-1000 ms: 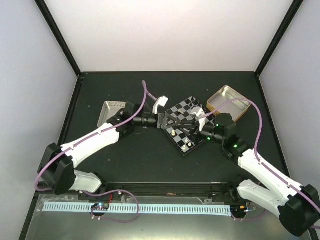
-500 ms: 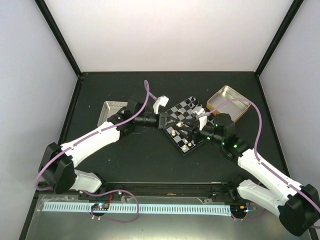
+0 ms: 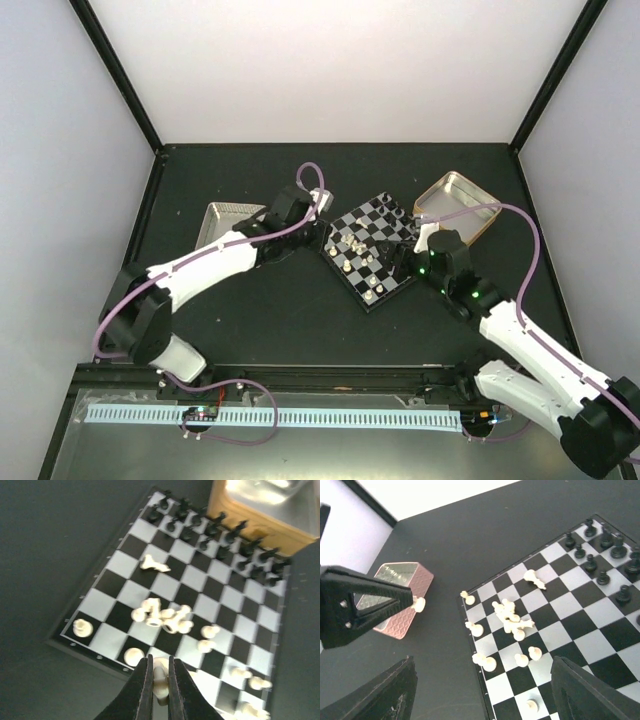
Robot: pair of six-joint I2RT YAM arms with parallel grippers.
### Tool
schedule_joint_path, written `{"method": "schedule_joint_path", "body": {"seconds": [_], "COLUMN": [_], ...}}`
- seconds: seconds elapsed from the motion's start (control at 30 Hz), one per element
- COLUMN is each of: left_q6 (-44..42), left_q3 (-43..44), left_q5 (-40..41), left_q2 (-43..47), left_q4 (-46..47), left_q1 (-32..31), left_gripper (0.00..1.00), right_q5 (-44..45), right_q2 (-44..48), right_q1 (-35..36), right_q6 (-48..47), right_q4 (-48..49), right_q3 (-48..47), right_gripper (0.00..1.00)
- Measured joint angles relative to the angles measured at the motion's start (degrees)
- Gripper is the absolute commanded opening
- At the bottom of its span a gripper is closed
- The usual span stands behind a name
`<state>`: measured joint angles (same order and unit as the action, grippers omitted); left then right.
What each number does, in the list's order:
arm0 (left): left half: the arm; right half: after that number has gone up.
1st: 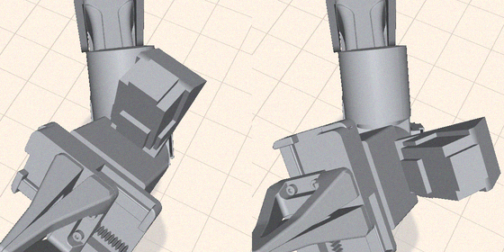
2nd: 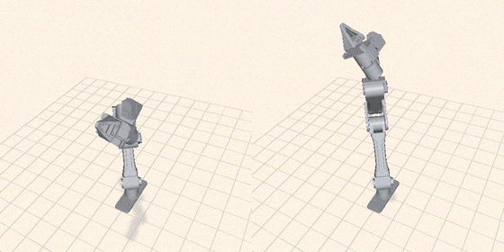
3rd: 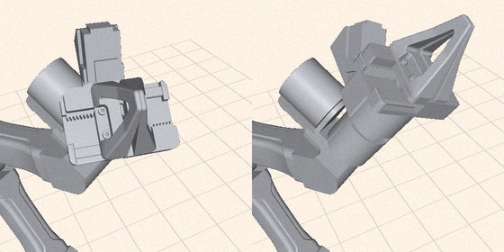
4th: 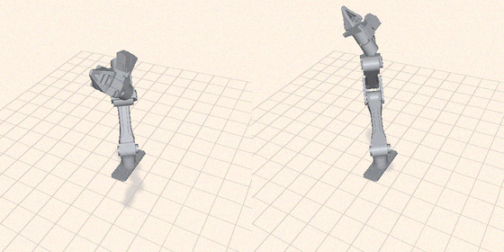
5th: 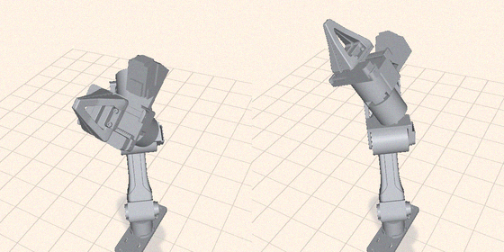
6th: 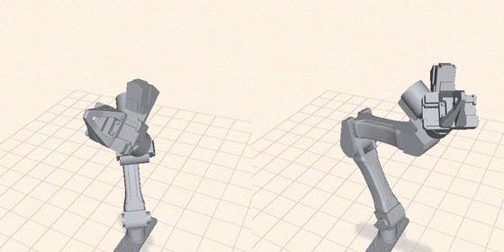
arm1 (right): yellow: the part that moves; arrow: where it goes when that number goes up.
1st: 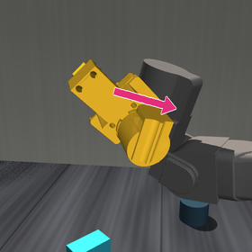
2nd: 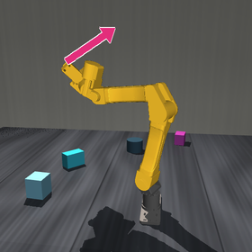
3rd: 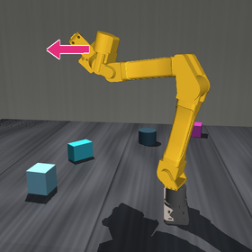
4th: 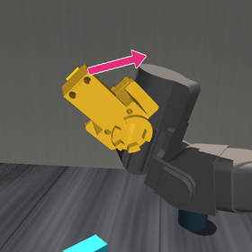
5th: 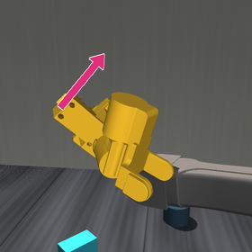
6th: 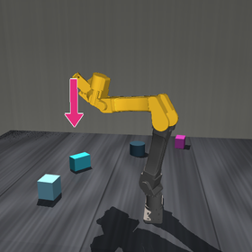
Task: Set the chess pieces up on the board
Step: Place the chess piece on the chessboard.
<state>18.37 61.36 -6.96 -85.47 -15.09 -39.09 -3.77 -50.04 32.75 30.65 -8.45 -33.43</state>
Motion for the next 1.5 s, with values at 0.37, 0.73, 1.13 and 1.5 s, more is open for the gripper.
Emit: {"method": "schedule_joint_path", "body": {"seconds": [0.37, 0.73, 1.13, 1.5], "left_q6": [-6.97, -11.5, -12.61, -12.61], "left_q3": [8.17, 13.73, 14.36, 14.36], "left_q5": [10.47, 10.58, 5.97, 1.51], "left_q2": [-9.79, -19.78, -23.43, -24.26], "left_q4": [-5.57, -9.6, -12.04, -11.37], "left_q1": [1.05, 1.99, 3.89, 3.89], "left_gripper": [0.02, 0.01, 0.01, 0.03], "right_q5": [9.7, 14.21, 13.97, 13.64], "right_q2": [-6.45, -8.39, -14.08, -17.86], "right_q1": [-0.11, -0.33, -0.33, -0.33], "right_q6": [10.73, 12.85, 14.73, 14.71], "right_q4": [-17.66, -28.41, -29.14, -29.38], "right_q3": [-13.44, -17.73, -17.79, -19.21], "right_gripper": [0.75, 0.75, 0.75, 0.75]}}
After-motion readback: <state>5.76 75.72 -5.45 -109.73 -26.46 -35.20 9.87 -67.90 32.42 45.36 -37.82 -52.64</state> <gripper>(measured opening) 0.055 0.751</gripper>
